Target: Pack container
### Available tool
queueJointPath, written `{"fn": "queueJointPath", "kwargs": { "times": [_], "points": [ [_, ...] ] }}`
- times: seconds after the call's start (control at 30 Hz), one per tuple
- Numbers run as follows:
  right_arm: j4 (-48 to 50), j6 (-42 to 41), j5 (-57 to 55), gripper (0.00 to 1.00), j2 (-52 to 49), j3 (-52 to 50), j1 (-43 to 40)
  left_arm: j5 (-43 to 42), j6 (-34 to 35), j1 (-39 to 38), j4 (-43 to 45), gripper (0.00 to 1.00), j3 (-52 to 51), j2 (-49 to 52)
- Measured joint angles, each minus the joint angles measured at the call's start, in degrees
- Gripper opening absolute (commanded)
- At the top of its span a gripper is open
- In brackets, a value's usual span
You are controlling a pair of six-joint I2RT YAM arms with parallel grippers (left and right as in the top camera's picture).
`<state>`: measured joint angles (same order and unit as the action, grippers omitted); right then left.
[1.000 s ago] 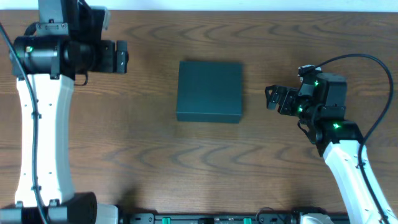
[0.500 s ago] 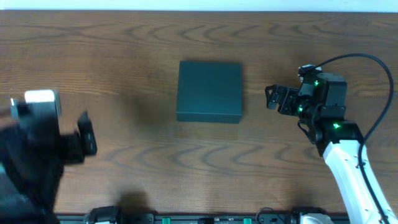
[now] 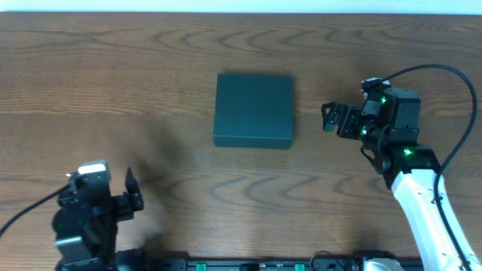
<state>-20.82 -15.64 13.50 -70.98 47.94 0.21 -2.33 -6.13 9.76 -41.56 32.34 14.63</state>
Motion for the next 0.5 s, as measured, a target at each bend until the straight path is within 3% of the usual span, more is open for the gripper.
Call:
{"fn": "queueJointPath", "kwargs": {
  "times": [0.2, 0.5],
  "points": [
    [-0.04, -0.02, -0.02, 0.99, 0.00, 0.00, 0.00, -3.50, 2.78, 0.00, 8.41, 0.95, -13.14, -5.55],
    [0.00, -0.02, -0.02, 0.99, 0.00, 0.00, 0.00, -4.83, 6.36, 0.00, 10.58, 0.95, -20.37, -9.16]
  ]
}}
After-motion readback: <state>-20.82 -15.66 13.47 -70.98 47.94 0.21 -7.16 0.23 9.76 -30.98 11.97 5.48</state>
